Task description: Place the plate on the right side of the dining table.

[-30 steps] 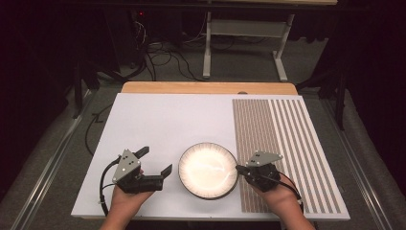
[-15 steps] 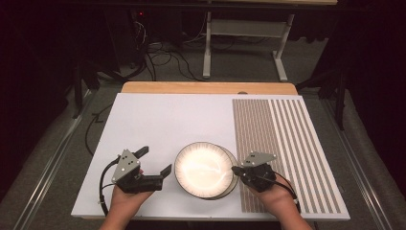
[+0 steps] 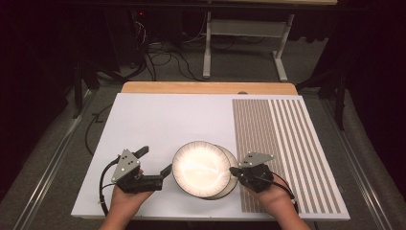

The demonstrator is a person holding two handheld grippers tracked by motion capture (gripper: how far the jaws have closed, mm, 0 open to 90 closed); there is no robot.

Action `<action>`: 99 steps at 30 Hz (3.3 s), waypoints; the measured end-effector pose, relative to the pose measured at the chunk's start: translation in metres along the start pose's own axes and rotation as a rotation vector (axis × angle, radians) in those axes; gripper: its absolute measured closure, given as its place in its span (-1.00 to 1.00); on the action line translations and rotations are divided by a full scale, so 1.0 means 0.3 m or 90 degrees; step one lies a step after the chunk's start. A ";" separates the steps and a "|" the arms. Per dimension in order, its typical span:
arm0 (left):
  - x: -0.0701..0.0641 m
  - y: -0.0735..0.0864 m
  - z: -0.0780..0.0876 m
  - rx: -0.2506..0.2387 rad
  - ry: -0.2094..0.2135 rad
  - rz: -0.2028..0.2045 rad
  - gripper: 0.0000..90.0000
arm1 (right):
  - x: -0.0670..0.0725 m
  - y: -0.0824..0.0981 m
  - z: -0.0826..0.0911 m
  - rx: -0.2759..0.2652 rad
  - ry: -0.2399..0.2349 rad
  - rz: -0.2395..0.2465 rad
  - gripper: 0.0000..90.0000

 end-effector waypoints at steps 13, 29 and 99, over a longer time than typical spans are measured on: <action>-0.001 0.000 0.000 0.000 0.001 0.001 -0.93 | 0.000 -0.001 -0.001 0.000 -0.003 -0.005 1.00; -0.002 -0.001 0.000 -0.001 0.004 0.001 -0.93 | 0.038 -0.010 -0.025 0.006 -0.017 0.014 1.00; -0.069 0.134 -0.158 0.196 0.121 0.248 -0.27 | 0.079 -0.026 -0.043 0.007 -0.023 0.036 1.00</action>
Point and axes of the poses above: each handheld gripper's, and its own axes: z roughly backward along the jaws, y roughly out of its underside, x roughly to its left, the point moved 8 cm from there along -z, roughly forward along the jaws, and after that the axes turned 12 degrees about y, right-handed, at the moved point
